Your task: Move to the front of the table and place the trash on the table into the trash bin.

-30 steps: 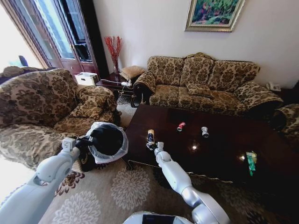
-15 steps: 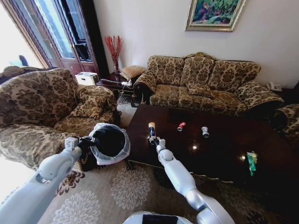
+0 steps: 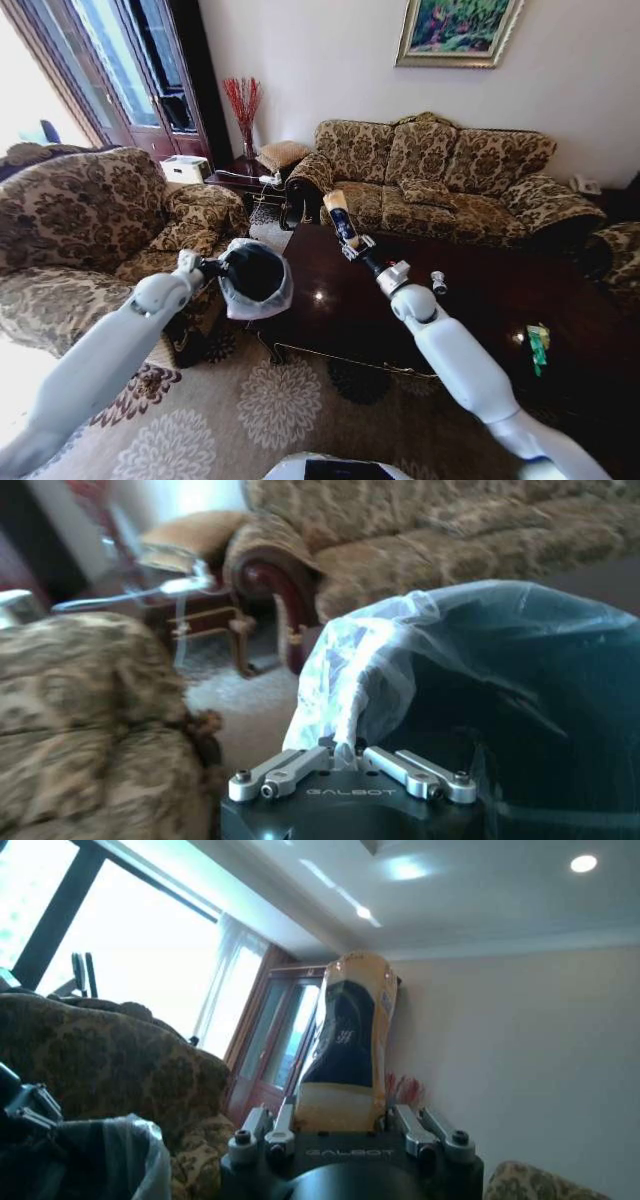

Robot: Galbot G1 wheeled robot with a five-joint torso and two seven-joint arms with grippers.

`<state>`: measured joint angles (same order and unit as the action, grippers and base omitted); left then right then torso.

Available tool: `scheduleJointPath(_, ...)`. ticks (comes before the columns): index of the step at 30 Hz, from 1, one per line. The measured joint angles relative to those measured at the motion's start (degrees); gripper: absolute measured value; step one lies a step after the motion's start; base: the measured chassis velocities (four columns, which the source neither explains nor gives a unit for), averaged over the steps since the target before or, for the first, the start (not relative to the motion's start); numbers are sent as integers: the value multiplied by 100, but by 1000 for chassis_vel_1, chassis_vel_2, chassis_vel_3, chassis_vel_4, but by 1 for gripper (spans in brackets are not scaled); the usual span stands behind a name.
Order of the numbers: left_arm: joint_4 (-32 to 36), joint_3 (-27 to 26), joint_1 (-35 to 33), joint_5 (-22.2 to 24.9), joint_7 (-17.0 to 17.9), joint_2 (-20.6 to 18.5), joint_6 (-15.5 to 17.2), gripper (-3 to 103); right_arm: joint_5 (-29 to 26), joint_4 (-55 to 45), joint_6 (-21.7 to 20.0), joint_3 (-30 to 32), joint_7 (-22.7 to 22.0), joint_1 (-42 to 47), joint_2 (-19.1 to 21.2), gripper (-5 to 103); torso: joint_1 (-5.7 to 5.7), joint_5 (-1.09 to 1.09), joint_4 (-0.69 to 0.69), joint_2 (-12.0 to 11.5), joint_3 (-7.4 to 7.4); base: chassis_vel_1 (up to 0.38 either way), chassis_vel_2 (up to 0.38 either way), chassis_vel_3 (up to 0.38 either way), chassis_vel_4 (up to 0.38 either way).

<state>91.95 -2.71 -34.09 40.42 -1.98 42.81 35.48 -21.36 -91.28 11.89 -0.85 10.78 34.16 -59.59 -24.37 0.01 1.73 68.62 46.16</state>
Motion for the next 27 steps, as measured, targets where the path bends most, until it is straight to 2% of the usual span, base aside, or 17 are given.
scheduleJointPath(2,-271,649,646,115,-22,231,119,0,-61,44,123,-256,39,-332,-127,41,-1,2,2,-1,1,0,0,0,0)
scheduleJointPath(3,-271,649,646,115,-22,231,119,0,-61,44,123,-256,39,-332,-127,41,-1,2,2,-1,1,0,0,0,0)
scheduleJointPath(6,-466,1086,1105,203,-82,442,257,0,-105,60,129,-608,186,-520,-288,41,2,-3,3,-1,-1,0,0,0,0)
scheduleJointPath(8,-470,1095,1116,205,-85,447,262,0,-98,65,130,-618,190,-521,-297,41,2,-3,3,-1,-1,0,0,0,0)
scheduleJointPath(11,-478,1387,1501,552,-89,500,484,0,377,445,402,-861,346,-451,-791,41,3,1,5,-1,-1,0,0,0,0)
scheduleJointPath(15,-377,1441,1689,818,-94,419,659,0,545,623,517,-991,458,-381,-1060,41,2,-1,4,-1,-1,0,0,0,0)
scheduleJointPath(19,-292,1443,1707,878,-109,323,666,0,607,670,561,-1103,455,-346,-1123,41,3,-2,4,0,-2,0,0,0,0)
scheduleJointPath(22,-198,1395,1659,884,-118,248,690,0,733,663,563,-1224,217,-314,-1132,37,3,-2,5,0,-2,0,0,0,0)
scheduleJointPath(23,-130,1347,1596,885,-118,205,690,0,782,651,543,-1317,-2,-308,-1110,42,3,-3,4,0,-2,0,0,0,0)
scheduleJointPath(24,-87,1319,1561,885,-119,179,690,0,806,650,519,-1346,-70,-308,-1095,48,3,-3,5,0,-2,0,0,0,0)
scheduleJointPath(25,-87,1319,1561,885,-119,179,690,0,806,650,519,-1346,-70,-308,-1095,48,3,-3,5,0,-2,0,0,0,0)
scheduleJointPath(27,23,1262,1503,897,-110,120,691,0,873,679,475,-1375,-154,-319,-1074,58,3,-2,4,0,-2,0,0,0,0)
